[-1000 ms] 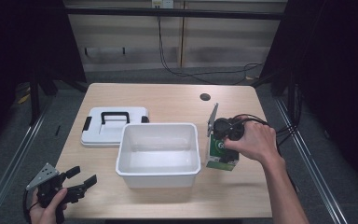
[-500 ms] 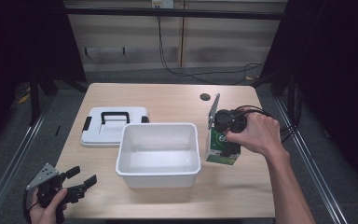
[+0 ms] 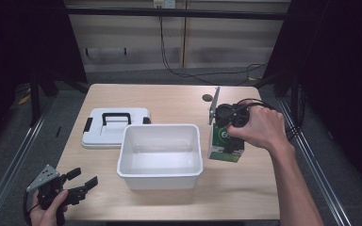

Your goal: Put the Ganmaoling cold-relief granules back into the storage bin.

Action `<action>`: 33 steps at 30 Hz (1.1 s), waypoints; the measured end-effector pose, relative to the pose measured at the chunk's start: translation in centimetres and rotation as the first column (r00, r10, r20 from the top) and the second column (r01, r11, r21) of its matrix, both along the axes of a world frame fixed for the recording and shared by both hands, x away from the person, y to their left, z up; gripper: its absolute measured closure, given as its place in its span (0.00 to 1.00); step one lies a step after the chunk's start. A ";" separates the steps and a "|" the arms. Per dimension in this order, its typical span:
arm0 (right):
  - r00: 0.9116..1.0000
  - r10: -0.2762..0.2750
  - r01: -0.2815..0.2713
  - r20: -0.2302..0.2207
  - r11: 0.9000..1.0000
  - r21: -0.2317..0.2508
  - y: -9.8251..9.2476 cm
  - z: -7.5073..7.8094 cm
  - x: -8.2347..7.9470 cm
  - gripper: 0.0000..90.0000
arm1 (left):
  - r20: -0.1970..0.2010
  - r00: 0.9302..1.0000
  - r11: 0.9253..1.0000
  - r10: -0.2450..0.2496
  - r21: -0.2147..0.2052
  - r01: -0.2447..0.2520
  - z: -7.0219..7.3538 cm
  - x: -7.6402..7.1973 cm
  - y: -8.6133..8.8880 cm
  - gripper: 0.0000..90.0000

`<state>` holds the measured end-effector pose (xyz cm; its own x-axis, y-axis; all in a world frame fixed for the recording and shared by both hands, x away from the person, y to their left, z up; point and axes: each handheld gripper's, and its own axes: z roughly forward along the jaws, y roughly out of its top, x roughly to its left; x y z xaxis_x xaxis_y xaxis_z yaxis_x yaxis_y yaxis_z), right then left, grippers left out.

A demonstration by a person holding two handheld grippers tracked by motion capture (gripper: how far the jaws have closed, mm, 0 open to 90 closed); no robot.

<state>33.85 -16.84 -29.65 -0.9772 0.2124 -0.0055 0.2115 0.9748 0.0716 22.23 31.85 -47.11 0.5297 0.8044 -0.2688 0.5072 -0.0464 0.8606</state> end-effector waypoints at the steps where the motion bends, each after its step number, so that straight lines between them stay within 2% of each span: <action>1: 1.000 -0.006 0.006 -0.002 1.000 -0.005 0.1 0.2 0.0 0.18 | 0.000 1.000 1.000 -0.001 0.001 0.001 0.0 0.0 0.0 0.18; 8: 1.000 0.004 -0.004 0.020 1.000 -0.011 0.6 1.5 0.0 0.18 | 0.000 1.000 1.000 -0.001 0.001 0.001 0.0 0.0 0.0 0.18; 11: 1.000 0.004 -0.004 0.000 1.000 -0.025 0.9 2.0 0.2 0.18 | -0.001 1.000 1.000 -0.007 0.006 0.007 -0.1 0.1 -0.1 0.18; 16: 1.000 0.018 -0.018 0.012 0.999 -0.029 1.6 3.2 0.4 0.18 | -0.002 1.000 1.000 -0.002 0.002 0.002 -0.1 0.1 0.0 0.18; 20: 0.999 0.030 -0.030 0.024 0.999 -0.017 2.3 3.8 0.3 0.18 | -0.007 1.000 1.000 -0.002 -0.002 0.002 -0.1 0.1 -0.1 0.18; 27: 0.998 0.059 -0.058 0.012 0.998 -0.006 3.9 4.1 0.6 0.18 | -0.007 1.000 1.000 0.000 -0.005 0.000 -0.1 0.1 -0.1 0.18; 33: 0.996 0.087 -0.087 0.009 0.996 -0.007 5.5 3.6 0.7 0.18 | -0.005 1.000 1.000 -0.001 -0.005 0.001 -0.1 0.1 -0.1 0.18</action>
